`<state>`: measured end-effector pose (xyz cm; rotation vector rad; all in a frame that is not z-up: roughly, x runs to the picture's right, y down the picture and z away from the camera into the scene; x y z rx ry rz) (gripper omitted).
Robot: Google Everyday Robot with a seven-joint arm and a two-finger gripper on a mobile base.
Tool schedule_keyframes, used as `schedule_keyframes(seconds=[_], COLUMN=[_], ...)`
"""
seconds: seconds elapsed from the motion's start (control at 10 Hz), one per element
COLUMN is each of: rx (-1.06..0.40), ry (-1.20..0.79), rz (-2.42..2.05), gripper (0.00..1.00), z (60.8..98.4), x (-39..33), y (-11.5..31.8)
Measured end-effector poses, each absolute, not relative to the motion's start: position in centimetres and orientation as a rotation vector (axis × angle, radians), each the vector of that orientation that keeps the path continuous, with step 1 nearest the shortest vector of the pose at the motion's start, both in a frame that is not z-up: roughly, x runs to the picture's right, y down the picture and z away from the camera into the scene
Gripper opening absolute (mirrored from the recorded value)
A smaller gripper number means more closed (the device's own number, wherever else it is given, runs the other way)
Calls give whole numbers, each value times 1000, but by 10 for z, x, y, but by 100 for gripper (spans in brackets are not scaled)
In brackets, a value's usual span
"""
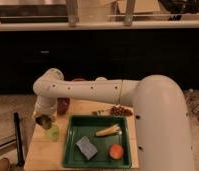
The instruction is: Stack cups on top of each other
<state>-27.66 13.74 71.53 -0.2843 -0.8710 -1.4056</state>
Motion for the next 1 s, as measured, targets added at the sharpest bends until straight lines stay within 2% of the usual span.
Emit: schedule_keyframes(seconds=[1.0], rx=[-293], ry=[-931], rz=[-1417], gripper=[2], z=[728], x=[-261], y=[157])
